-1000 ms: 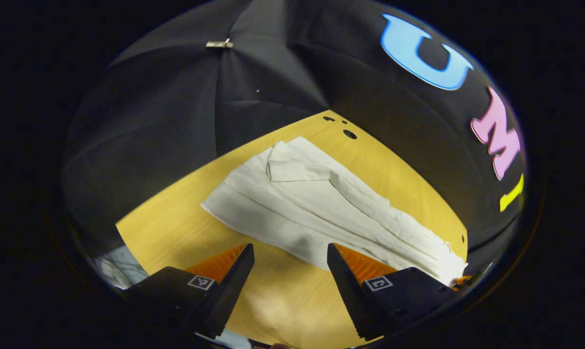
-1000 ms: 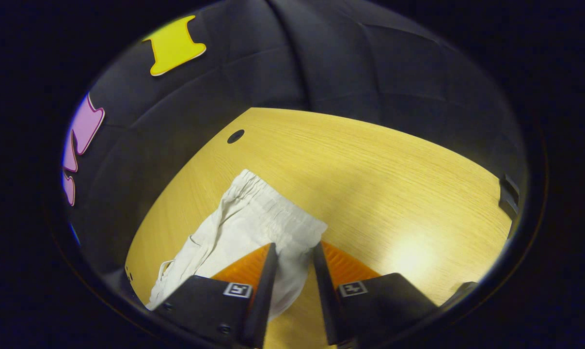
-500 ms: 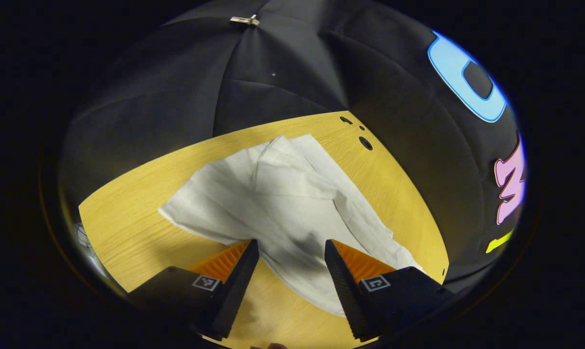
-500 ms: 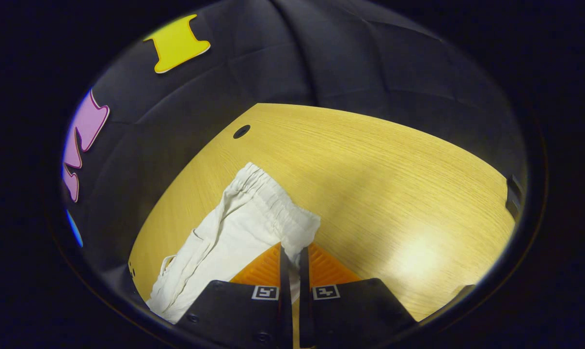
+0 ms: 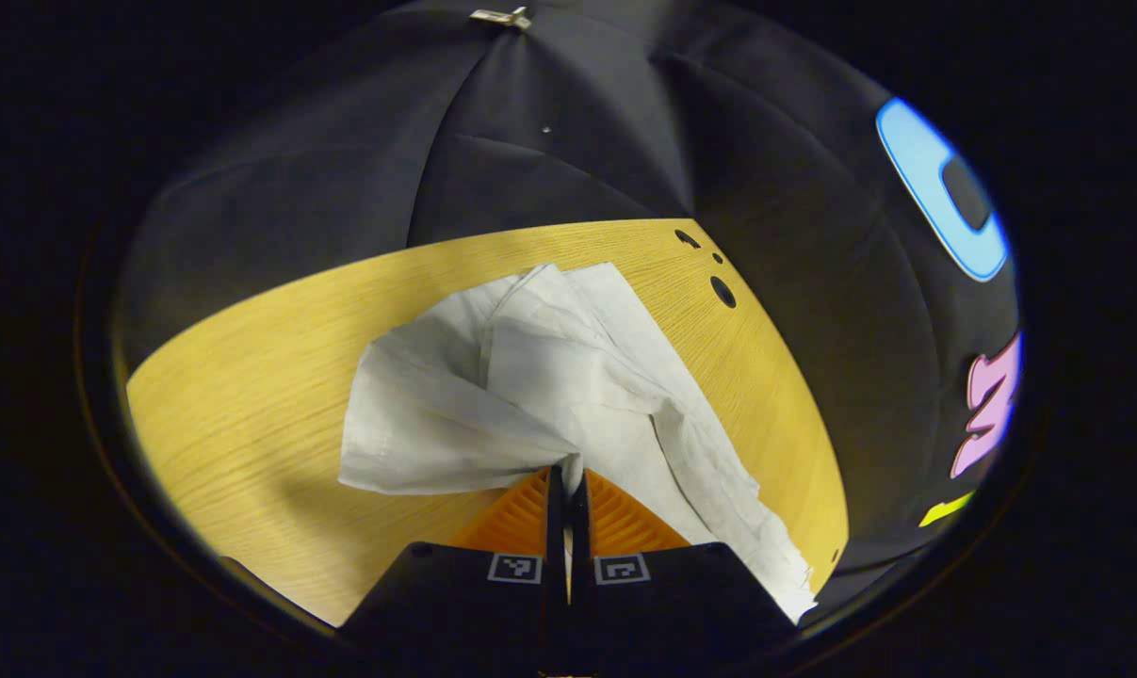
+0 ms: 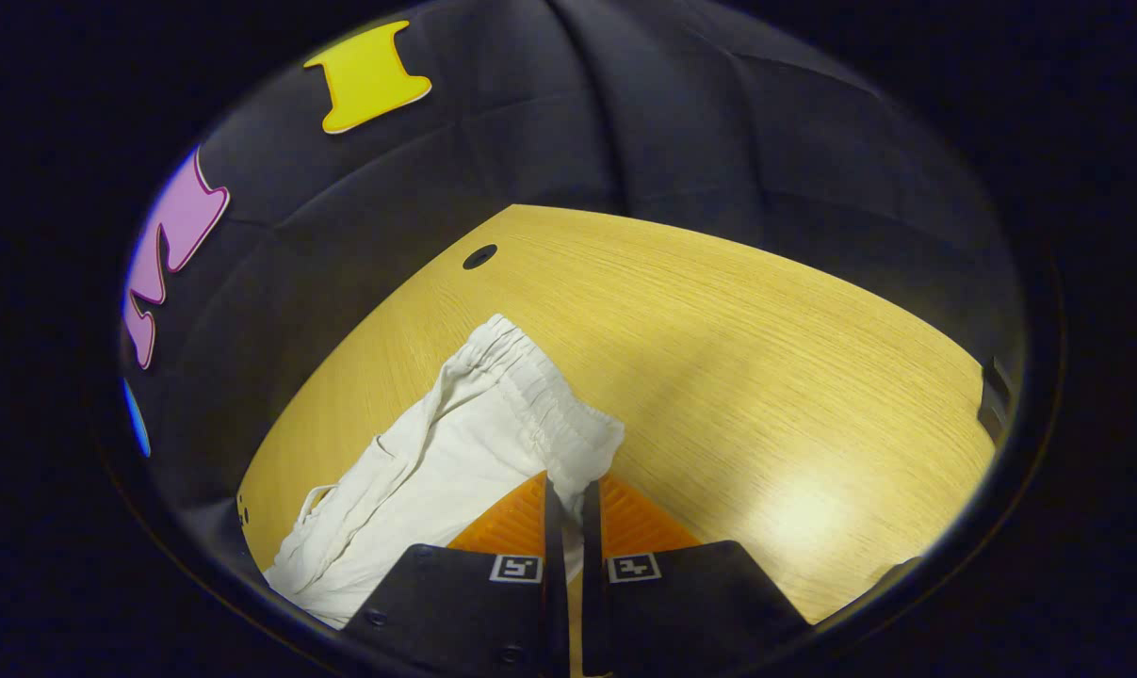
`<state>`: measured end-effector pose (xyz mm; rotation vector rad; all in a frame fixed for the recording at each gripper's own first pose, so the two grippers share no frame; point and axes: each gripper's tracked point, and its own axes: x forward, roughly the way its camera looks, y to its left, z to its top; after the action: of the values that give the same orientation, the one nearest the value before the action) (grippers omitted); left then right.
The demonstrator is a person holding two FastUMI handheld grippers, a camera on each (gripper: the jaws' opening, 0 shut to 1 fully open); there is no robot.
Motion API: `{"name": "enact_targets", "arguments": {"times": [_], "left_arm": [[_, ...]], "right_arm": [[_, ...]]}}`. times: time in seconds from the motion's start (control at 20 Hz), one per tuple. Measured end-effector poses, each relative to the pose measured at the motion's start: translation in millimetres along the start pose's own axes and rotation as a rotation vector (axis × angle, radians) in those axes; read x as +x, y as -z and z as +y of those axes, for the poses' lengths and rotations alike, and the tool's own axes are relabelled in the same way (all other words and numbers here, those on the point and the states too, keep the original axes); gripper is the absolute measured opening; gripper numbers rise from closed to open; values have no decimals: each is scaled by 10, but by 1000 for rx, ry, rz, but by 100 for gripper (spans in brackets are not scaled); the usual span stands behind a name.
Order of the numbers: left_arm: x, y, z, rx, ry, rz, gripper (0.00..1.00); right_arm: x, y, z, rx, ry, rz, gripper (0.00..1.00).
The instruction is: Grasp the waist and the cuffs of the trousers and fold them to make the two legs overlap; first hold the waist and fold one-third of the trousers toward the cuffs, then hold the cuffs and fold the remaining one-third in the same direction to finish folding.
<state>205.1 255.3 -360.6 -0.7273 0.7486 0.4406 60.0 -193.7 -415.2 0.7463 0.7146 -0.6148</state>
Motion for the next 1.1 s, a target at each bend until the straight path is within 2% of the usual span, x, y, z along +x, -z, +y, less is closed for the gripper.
{"name": "enact_targets", "arguments": {"times": [0.35, 0.55, 0.8, 0.95, 1.1], "left_arm": [[-222, 332, 56, 44, 26, 31, 6], [-302, 570, 52, 78, 33, 57, 6], [-355, 756, 3, 125, 33, 61, 6], [-387, 851, -16, 179, 32, 66, 6], [-390, 846, -11, 172, 34, 58, 6]], "right_arm": [[-306, -258, 40, -42, 12, -85, 10], [-577, -502, 161, -124, -2, -141, 10], [-1033, -718, 591, -317, -110, -238, 10], [-1292, -712, 1111, -416, -198, -283, 10], [-1484, -615, 1644, -499, -297, -307, 10]]}}
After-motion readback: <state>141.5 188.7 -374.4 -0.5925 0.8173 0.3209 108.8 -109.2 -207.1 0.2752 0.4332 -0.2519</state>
